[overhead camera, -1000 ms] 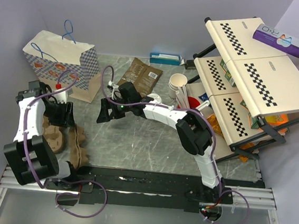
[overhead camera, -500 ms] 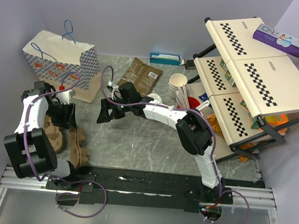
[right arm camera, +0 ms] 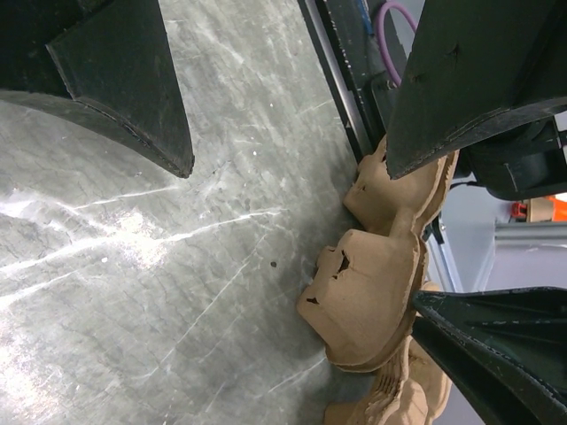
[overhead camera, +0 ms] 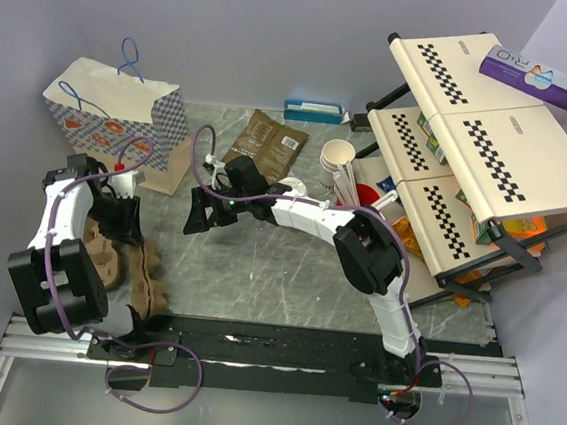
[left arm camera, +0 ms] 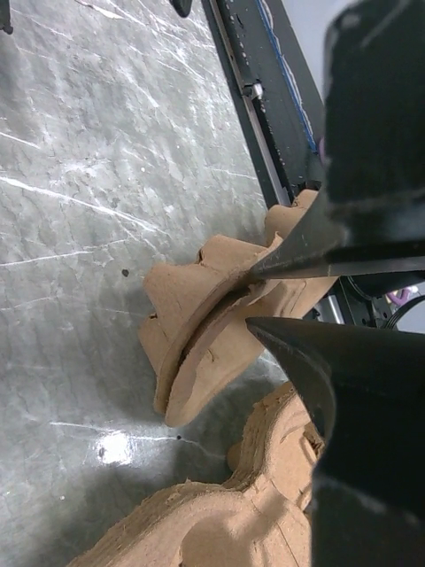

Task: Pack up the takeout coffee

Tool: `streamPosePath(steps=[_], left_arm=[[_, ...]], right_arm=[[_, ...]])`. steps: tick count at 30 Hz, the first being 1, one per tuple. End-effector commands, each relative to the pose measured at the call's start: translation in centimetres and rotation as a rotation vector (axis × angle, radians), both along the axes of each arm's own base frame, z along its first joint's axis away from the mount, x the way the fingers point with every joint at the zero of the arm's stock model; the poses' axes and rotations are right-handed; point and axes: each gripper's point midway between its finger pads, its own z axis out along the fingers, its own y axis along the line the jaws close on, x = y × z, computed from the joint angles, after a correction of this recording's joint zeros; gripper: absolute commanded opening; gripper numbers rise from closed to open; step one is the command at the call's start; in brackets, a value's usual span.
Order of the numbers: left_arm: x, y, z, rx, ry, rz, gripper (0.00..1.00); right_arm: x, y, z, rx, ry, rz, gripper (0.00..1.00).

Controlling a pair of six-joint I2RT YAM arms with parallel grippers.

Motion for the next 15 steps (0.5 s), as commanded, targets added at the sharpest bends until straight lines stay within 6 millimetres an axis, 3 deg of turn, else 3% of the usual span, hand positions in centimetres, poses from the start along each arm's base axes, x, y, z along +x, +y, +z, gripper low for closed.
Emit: streamPosePath(steps=[1,7,11,15], left_arm=[[-0.5,0.0,-0.1,0.012,0.017,0.011,0.26],[-0.5,0.5,0.3,0.031,0.044,0.038,0.14],[-0.1,1.1,1.1,0.064,0.025,0.048,0.01],[0.5,0.9,2.9,0.055,-0.018,0.041,0.01]], right_arm=[[-0.2,0.1,2.5,0.047,-0.016,0.011,0.95],[0.0,0.1,2.4,0.045,-0.01,0.005,0.95],[0.0,0.1,2.5,0.044,-0.008,0.003,0.95],[0.3,-0.1,2.6,0.044,-0.013,-0.001,0.95]])
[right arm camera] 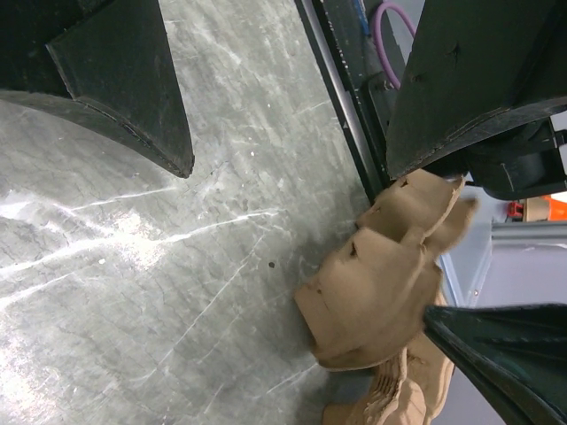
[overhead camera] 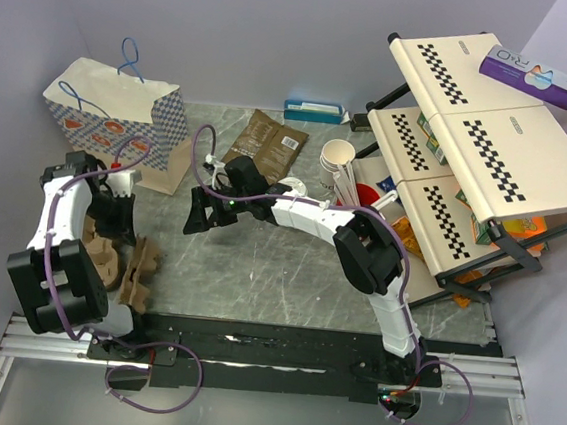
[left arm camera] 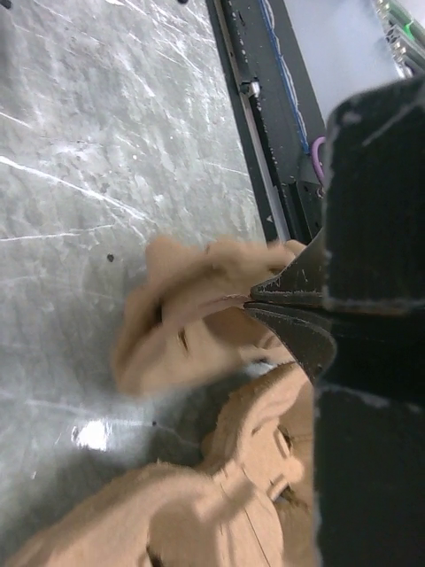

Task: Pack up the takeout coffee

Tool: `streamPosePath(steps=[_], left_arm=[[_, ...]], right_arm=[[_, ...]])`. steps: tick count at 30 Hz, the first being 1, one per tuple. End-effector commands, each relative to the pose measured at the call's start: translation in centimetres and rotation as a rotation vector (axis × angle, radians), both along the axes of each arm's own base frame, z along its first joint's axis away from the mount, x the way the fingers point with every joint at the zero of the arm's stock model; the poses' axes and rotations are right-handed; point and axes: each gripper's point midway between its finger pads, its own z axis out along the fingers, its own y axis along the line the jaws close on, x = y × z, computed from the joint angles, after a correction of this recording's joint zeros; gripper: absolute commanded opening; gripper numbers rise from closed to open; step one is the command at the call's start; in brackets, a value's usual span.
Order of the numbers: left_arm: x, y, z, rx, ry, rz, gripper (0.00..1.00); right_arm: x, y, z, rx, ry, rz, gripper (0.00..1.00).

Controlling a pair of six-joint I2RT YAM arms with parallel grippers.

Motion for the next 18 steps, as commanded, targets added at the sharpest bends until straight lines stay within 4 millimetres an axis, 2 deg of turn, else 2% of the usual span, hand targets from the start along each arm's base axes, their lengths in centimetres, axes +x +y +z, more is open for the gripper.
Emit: streamPosePath(steps=[1,4,8,15,18], left_arm=[[1.3,0.1,2.9,0.01,-0.076,-0.002,0.01],[2.3,-0.7,5.1,-0.029,-0.151,-0.001,0.01],[3.4,-0.6,8.1,-0.018,-0.236,0.003,0.01],[4.6,-0.3,11.5,0.013,-0.344,0.01,0.01],[4.9,-1.1,13.1,-0.024,-0.388,-0.001,0.01]], right_arm=[[0.4,-0.1,2.7,0.044,-0.024,0.0,0.95],[0.8,-0.3,3.5,0.049,-0.041,0.004,0.95],[1.3,-0.7,4.8,0.056,-0.076,0.016,0.95],[1.6,-1.5,7.3,0.096,-0.126,0.057,0.96],[1.7,-2.0,9.3,0.13,-0.168,0.075,0.95]])
